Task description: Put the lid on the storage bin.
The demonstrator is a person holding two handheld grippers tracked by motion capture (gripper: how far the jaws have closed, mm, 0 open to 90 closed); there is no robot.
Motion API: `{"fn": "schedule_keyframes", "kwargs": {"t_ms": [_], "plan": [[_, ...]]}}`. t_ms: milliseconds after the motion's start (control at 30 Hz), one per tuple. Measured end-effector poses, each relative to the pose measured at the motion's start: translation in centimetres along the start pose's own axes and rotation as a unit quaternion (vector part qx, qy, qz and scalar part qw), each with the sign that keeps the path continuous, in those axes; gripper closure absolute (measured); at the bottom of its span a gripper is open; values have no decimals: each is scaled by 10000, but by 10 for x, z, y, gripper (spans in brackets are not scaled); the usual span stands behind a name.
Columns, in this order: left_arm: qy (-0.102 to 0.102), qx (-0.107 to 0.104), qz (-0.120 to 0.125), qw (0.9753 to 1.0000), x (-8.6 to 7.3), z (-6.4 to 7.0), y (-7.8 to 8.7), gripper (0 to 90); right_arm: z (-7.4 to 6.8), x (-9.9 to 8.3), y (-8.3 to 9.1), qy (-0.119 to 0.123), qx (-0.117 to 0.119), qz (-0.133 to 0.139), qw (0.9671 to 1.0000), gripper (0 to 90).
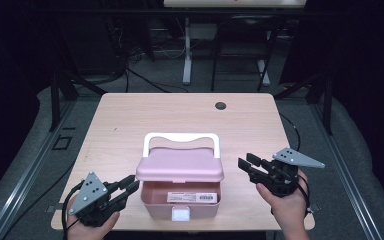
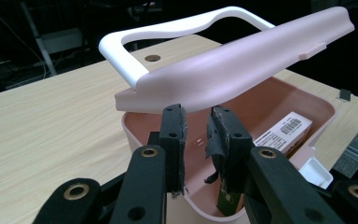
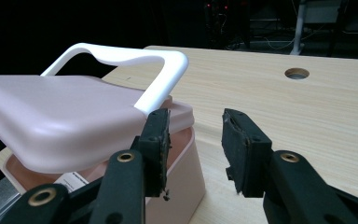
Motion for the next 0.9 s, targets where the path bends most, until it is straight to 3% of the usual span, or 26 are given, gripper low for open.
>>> {"fn": "schedule_keyframes", "kwargs": {"t_ms": [900], "plan": [[-17, -65, -78, 9999, -26, 6, -3, 773, 4, -3, -2, -54, -25, -2, 10000, 611]]}}
Point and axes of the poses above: each handheld gripper's, and its own axes: y roughly backward along the jaws, x roughly out of its top, z roughly to its right, the point moved 7 cm from there along -y, roughly forward along the jaws, and after that the axes turned 13 degrees about -z, right-handed, at the moved point
